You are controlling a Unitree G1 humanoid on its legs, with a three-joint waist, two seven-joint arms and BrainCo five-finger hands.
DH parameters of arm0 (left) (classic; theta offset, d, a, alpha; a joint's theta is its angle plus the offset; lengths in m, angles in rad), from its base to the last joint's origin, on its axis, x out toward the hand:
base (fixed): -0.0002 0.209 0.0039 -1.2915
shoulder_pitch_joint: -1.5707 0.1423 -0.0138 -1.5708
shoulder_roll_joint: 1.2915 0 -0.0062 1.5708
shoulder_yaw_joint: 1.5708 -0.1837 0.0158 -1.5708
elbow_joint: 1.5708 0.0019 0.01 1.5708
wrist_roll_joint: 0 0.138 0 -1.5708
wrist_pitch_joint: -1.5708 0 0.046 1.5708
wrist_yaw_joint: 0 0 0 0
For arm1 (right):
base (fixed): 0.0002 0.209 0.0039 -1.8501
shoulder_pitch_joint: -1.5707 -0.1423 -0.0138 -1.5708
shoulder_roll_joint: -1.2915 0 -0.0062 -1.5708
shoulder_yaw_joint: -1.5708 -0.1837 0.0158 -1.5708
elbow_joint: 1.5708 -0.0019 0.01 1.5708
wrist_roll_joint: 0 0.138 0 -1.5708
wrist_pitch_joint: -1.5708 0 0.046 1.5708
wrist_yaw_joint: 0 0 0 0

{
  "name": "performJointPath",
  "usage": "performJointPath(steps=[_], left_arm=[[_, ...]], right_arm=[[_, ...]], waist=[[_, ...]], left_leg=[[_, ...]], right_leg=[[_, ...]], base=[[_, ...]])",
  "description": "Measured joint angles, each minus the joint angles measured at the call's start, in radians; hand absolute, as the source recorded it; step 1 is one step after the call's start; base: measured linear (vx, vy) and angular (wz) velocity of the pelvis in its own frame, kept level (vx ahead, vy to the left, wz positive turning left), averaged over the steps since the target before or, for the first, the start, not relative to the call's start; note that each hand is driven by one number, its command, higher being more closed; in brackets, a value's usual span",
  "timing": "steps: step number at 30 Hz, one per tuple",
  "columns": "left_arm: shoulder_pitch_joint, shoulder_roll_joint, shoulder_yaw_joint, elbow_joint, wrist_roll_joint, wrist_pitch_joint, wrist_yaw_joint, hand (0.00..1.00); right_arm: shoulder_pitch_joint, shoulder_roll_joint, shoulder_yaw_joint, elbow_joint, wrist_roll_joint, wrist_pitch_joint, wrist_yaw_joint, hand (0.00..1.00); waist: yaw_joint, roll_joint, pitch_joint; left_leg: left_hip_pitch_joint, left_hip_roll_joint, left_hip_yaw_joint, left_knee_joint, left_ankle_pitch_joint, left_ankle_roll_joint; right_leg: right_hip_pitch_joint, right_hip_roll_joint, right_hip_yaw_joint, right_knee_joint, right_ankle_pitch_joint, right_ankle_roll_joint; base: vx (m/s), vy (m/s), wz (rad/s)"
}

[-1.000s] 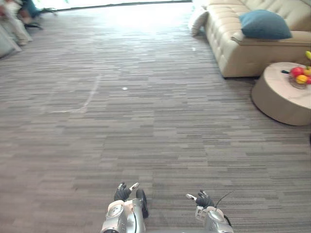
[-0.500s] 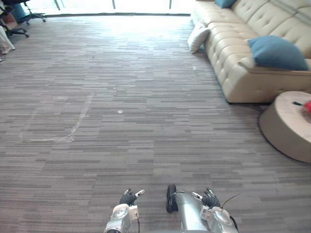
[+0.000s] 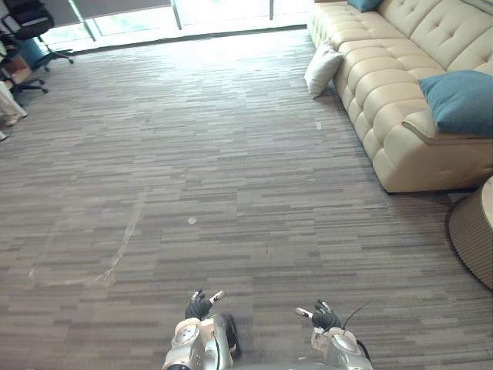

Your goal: Pick up cushions and gather them together orderly.

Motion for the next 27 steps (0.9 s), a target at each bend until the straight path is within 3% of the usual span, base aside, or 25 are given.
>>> performJointPath(steps=[1,2,3,4,5,6,8,9,11,14,15,16,17,18,19,20,21,22,23,24,25,27], left_arm=[[-0.002,0.017,-0.001,0.008,0.0,0.001,0.0,0.0],[-0.002,0.02,-0.001,0.009,0.0,0.002,0.0,0.0],[-0.002,0.024,-0.005,0.008,0.0,0.003,-0.001,0.0],[-0.004,0.03,-0.01,0.017,0.0,0.006,-0.001,0.0],[-0.004,0.03,-0.01,0.017,0.0,0.006,-0.001,0.0],[-0.014,0.03,-0.011,0.048,0.0,0.014,0.004,0.0],[-0.013,0.024,-0.033,0.069,0.0,0.021,0.006,0.0],[-0.014,0.023,-0.052,0.073,0.0,0.025,0.007,0.0],[-0.02,0.023,-0.051,0.079,0.001,0.025,0.008,0.0],[-0.022,0.01,-0.055,0.096,0.002,0.027,0.004,0.0],[-0.019,0.003,-0.064,0.101,0.007,0.027,0.001,0.0],[-0.015,-0.002,-0.081,0.111,0.011,0.032,-0.006,0.0],[-0.014,-0.003,-0.077,0.111,0.011,0.032,-0.009,0.0],[-0.016,-0.007,-0.079,0.111,0.016,0.033,-0.008,0.0],[-0.018,-0.008,-0.076,0.111,0.019,0.035,-0.008,0.0],[-0.019,-0.007,-0.074,0.11,0.02,0.036,-0.009,0.0],[-0.013,-0.003,-0.066,0.096,0.018,0.036,-0.011,0.0],[-0.013,-0.002,-0.066,0.088,0.018,0.034,-0.01,0.0],[-0.008,0.0,-0.061,0.069,0.017,0.03,-0.009,0.0],[-0.006,-0.001,-0.063,0.055,0.017,0.026,-0.01,0.0],[-0.004,-0.001,-0.069,0.045,0.017,0.026,-0.01,0.0],[0.003,-0.001,-0.071,0.002,0.016,0.021,-0.01,0.0]], right_arm=[[0.012,0.015,-0.002,-0.004,-0.004,0.0,0.0,0.0],[0.014,0.018,-0.006,-0.003,-0.006,0.0,0.0,0.0],[0.026,0.023,-0.011,-0.002,-0.013,0.001,0.001,0.0],[0.047,0.025,-0.01,-0.002,-0.014,0.003,0.001,0.0],[0.047,0.025,-0.01,-0.002,-0.014,0.003,0.001,0.0],[0.049,0.023,-0.003,-0.008,-0.014,0.003,0.007,0.0],[0.055,0.008,-0.002,-0.046,-0.014,-0.006,0.007,0.0],[0.055,-0.002,-0.002,-0.064,-0.014,-0.014,0.008,0.0],[0.049,-0.008,-0.004,-0.074,-0.013,-0.019,0.01,0.0],[0.049,-0.013,-0.027,-0.072,-0.012,-0.024,0.014,0.0],[0.054,-0.019,-0.033,-0.058,-0.013,-0.023,0.015,0.0],[0.044,-0.046,-0.035,-0.04,-0.014,-0.02,0.015,0.0],[0.04,-0.049,-0.036,-0.035,-0.014,-0.017,0.015,0.0],[0.036,-0.054,-0.04,-0.035,-0.014,-0.011,0.016,0.0],[0.035,-0.058,-0.041,-0.036,-0.013,-0.009,0.015,0.0],[0.034,-0.059,-0.041,-0.038,-0.013,-0.009,0.015,0.0],[0.03,-0.055,-0.04,-0.035,-0.011,-0.006,0.014,0.0],[0.028,-0.051,-0.039,-0.033,-0.01,-0.005,0.014,0.0],[0.023,-0.032,-0.031,-0.025,-0.01,-0.004,0.013,0.0],[0.012,-0.021,-0.016,-0.017,-0.01,-0.002,0.012,0.0],[0.011,-0.017,-0.011,-0.01,-0.01,-0.001,0.012,0.0],[0.008,-0.014,0.005,-0.001,-0.009,0.012,0.012,0.0]], waist=[[-0.005,-0.041,-0.03],[-0.009,-0.052,-0.036],[-0.009,-0.076,-0.034],[-0.013,-0.093,-0.025],[-0.013,-0.093,-0.025],[-0.019,-0.074,-0.012],[-0.024,-0.039,-0.003],[-0.028,-0.023,-0.001],[-0.05,-0.029,0.006],[-0.078,-0.038,0.006],[-0.082,-0.044,0.001],[-0.077,-0.006,-0.011],[-0.077,0.0,-0.014],[-0.085,0.011,-0.009],[-0.089,0.029,0.002],[-0.087,0.036,0.007],[-0.075,0.044,0.016],[-0.068,0.046,0.019],[-0.054,0.035,0.023],[-0.05,0.033,0.02],[-0.049,0.032,0.019],[-0.031,0.026,0.017]], left_leg=[[0.004,-0.033,0.021,0.012,-0.041,0.035],[0.005,-0.042,0.03,0.026,-0.055,0.042],[0.04,-0.071,0.038,0.055,-0.114,0.052],[0.124,-0.102,0.043,0.042,-0.168,0.063],[0.124,-0.102,0.043,0.042,-0.168,0.063],[0.258,-0.117,0.043,0.011,-0.243,0.056],[0.358,-0.115,0.046,-0.031,-0.288,0.058],[0.426,-0.117,0.044,-0.075,-0.319,0.055],[0.506,-0.119,0.011,-0.108,-0.349,0.051],[0.636,-0.12,-0.062,-0.181,-0.388,0.043],[0.683,-0.126,-0.098,-0.199,-0.391,0.042],[0.69,-0.093,-0.128,-0.172,-0.374,0.017],[0.675,-0.082,-0.141,-0.137,-0.359,-0.009],[0.616,-0.07,-0.193,0.02,-0.315,-0.049],[0.517,-0.039,-0.232,0.267,-0.223,-0.118],[0.469,-0.024,-0.25,0.38,-0.157,-0.153],[0.352,0.022,-0.251,0.643,-0.135,-0.169],[0.32,0.033,-0.242,0.704,-0.137,-0.163],[0.226,0.049,-0.21,0.815,-0.167,-0.113],[0.148,0.066,-0.172,0.815,-0.188,-0.079],[0.116,0.078,-0.146,0.791,-0.196,-0.066],[0.024,0.099,-0.032,0.545,-0.231,-0.033]], right_leg=[[-0.023,-0.048,0.019,0.049,0.008,0.016],[-0.039,-0.062,0.027,0.084,0.016,0.031],[-0.096,-0.085,0.053,0.269,0.062,0.094],[-0.211,-0.094,0.085,0.58,0.198,0.128],[-0.211,-0.094,0.085,0.58,0.198,0.128],[-0.368,-0.077,0.085,0.909,0.207,0.11],[-0.484,-0.052,0.041,0.968,0.145,0.087],[-0.582,-0.042,-0.022,0.935,0.11,0.065],[-0.663,-0.041,-0.113,0.784,0.087,0.031],[-0.724,-0.012,-0.154,0.477,0.154,0.018],[-0.728,-0.008,-0.15,0.42,0.267,-0.047],[-0.716,-0.004,-0.175,0.46,0.217,-0.091],[-0.714,-0.005,-0.181,0.475,0.194,-0.097],[-0.682,-0.012,-0.197,0.492,0.143,-0.1],[-0.605,-0.003,-0.216,0.453,0.113,-0.102],[-0.566,0.003,-0.221,0.426,0.108,-0.103],[-0.468,0.029,-0.221,0.358,0.1,-0.115],[-0.437,0.036,-0.216,0.338,0.096,-0.12],[-0.34,0.042,-0.195,0.269,0.077,-0.118],[-0.272,0.04,-0.188,0.21,0.063,-0.109],[-0.243,0.039,-0.184,0.186,0.054,-0.109],[-0.157,0.021,-0.147,0.114,0.032,-0.082]], base=[[0.78,0.34,-0.51],[0.77,0.352,-0.1],[0.73,0.342,-0.04],[0.71,0.331,-0.02],[0.77,0.301,-0.15],[0.6,0.202,-0.2],[0.49,0.162,-0.24],[0.61,0.161,0.09],[0.64,0.088,0.5],[0.69,-0.078,0.79],[0.79,-0.138,0.62],[0.78,-0.146,0.5],[0.76,-0.18,0.39],[0.74,-0.217,0.44],[0.73,-0.224,0.43],[0.69,-0.177,0.11],[0.52,-0.102,-0.12],[0.59,-0.082,-0.38],[0.53,-0.051,-0.38],[0.48,-0.039,-0.34],[0.53,0.001,-0.28],[0.51,0.059,-0.45]])
